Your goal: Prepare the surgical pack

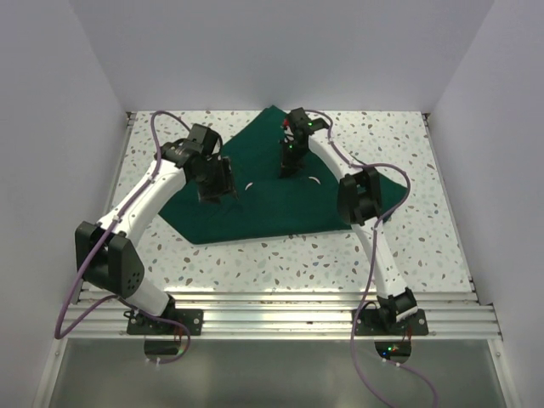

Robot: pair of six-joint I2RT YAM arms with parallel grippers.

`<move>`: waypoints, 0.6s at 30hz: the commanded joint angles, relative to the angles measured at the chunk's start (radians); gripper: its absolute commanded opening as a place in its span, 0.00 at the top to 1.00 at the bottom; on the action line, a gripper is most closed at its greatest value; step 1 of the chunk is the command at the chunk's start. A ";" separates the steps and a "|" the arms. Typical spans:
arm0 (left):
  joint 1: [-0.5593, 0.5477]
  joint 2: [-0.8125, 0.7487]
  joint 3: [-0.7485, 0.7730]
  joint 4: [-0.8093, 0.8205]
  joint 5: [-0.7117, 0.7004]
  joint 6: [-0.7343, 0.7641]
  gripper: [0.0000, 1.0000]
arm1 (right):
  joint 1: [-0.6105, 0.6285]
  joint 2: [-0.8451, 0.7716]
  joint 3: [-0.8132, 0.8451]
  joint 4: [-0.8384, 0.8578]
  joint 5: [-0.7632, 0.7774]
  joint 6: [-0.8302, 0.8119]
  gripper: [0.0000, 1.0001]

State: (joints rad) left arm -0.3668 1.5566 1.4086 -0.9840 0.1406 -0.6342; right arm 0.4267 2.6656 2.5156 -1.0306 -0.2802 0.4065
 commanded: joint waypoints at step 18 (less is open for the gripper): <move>0.012 0.045 0.010 0.074 0.047 0.011 0.41 | -0.075 -0.188 -0.043 0.074 -0.063 0.034 0.29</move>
State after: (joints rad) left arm -0.3603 1.6020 1.4059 -0.9558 0.1566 -0.6346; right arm 0.3763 2.5214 2.4409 -0.9199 -0.3099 0.4808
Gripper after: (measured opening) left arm 0.590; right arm 0.709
